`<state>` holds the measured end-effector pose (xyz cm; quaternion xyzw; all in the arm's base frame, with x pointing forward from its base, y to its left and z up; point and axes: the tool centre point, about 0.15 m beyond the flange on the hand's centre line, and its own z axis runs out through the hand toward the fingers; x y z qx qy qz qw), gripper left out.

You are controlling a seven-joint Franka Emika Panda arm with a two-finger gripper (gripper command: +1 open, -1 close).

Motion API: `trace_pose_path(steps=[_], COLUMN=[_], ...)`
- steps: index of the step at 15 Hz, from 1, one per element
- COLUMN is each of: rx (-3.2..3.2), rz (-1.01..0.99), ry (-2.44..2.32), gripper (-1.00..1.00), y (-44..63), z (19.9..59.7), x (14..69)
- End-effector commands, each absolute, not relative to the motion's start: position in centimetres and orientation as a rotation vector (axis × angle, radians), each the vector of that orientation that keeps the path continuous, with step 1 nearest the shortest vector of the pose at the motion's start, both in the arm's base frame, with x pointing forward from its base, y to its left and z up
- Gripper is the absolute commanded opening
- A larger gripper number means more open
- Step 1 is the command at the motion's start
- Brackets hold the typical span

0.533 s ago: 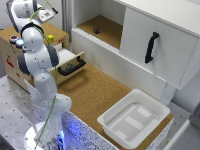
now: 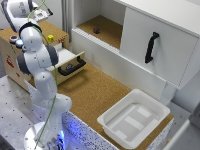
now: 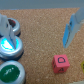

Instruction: Switch off the blue light

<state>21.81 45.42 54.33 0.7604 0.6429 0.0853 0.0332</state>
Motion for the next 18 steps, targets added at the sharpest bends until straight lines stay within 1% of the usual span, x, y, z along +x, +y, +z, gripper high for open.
trace_pose_path(steps=[1, 3, 6, 8, 9, 10, 14, 18], rx=[2.514, 2.590, 2.510, 2.401, 2.426, 2.414, 2.387, 2.333], rz=[0.123, 0.073, 0.112, 0.187, 0.158, 0.177, 0.173, 0.073], ry=[1.968, 1.851, 1.715, 1.669, 1.685, 1.697, 1.885, 2.051], gripper=[1.00, 1.00, 1.00, 1.00, 1.00, 1.00, 1.00, 1.00], y=[47.2, 48.5, 47.8, 48.2, 48.8, 49.5, 51.4, 53.2], z=[53.8, 53.5, 53.4, 52.8, 52.2, 52.0, 52.6, 51.9], x=[21.2, 20.1, 19.0, 17.6, 17.2, 16.8, 14.4, 13.2])
